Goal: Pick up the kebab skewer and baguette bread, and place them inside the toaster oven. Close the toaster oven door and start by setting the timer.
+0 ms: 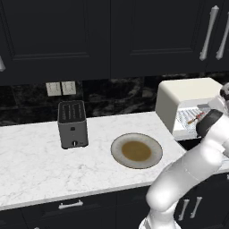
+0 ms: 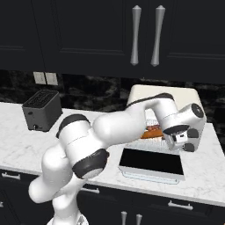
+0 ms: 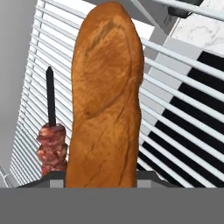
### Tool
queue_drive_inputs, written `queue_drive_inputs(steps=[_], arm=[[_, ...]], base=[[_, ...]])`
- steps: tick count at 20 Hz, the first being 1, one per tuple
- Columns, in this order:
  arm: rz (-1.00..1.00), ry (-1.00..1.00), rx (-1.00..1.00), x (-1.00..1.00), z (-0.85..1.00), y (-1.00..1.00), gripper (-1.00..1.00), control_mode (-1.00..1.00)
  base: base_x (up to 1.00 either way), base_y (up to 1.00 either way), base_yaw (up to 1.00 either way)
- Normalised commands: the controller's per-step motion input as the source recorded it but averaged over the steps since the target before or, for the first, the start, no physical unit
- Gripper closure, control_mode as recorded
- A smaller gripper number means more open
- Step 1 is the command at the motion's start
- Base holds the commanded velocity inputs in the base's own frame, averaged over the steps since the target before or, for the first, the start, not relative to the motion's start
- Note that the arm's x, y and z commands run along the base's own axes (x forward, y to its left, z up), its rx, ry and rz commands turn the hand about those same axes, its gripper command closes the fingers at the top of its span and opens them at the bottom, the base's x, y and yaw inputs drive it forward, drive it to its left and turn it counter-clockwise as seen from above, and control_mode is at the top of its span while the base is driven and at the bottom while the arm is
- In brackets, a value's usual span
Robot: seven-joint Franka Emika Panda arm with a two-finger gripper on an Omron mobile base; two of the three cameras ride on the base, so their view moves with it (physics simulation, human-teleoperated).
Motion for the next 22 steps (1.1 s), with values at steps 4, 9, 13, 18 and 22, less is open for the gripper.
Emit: queue_drive_inputs(steps=[4, 9, 13, 18, 22], arm=[[0.0, 0.0, 0.03, 0.01, -0.15, -0.11, 1.0, -1.0], [0.0, 0.0, 0.0, -0.02, -0.17, 0.0, -1.0, -1.0], [0.0, 0.0, 0.01, -0.15, -0.05, 0.03, -1.0, -1.0], [0.0, 0.0, 0.0, -0.2, -0.01, 0.08, -1.0, -1.0], [0.0, 0.0, 0.0, -0.19, 0.38, -0.03, -1.0, -1.0]], base=[[0.0, 0.0, 0.0], [0.0, 0.0, 0.0], [0.0, 0.0, 0.0], [0.0, 0.0, 0.0], [0.0, 0.0, 0.0]])
